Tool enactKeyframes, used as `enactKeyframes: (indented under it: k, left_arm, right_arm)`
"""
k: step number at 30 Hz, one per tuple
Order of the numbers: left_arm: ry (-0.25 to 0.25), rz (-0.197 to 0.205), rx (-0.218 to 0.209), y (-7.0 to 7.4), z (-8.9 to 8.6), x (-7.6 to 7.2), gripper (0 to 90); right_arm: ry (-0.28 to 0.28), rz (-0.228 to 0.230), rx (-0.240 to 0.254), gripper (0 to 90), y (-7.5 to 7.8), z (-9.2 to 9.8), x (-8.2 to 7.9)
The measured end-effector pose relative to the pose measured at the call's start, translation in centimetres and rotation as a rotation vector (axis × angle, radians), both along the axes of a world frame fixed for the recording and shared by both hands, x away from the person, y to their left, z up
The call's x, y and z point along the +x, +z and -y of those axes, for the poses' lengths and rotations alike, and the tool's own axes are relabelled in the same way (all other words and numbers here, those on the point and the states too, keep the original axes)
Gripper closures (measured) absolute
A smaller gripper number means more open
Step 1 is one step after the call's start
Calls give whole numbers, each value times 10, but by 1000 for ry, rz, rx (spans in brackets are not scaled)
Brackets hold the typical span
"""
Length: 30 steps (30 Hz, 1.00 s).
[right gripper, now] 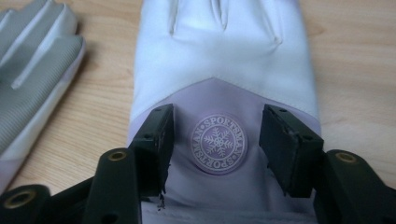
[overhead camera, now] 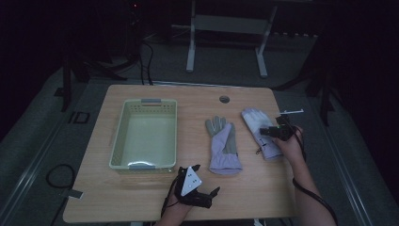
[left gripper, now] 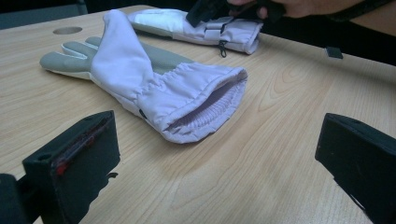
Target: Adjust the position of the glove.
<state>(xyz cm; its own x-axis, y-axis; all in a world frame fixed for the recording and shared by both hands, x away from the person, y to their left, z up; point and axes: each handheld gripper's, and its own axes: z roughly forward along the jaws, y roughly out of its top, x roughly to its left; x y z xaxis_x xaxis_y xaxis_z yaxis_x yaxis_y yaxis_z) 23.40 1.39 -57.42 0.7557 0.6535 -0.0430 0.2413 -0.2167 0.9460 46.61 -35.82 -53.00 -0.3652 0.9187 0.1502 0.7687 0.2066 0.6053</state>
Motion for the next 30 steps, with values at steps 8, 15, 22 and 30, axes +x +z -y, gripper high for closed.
enactKeyframes:
  k: [8,15,22,30]
  left_arm:
    - [2,2,1,0,0,0,0]
    - [3,-1,-1,0,0,0,0]
    - [6,1,1,0,0,0,0]
    - [10,3,3,0,1,-1,0]
  right_arm:
    - [45,10,-59,641,-1,-5,-4]
    - [-41,-12,-44,775,20,-9,-11]
    - [-86,24,-46,783,52,-13,-39]
    - [-143,51,-52,782,80,-17,-70]
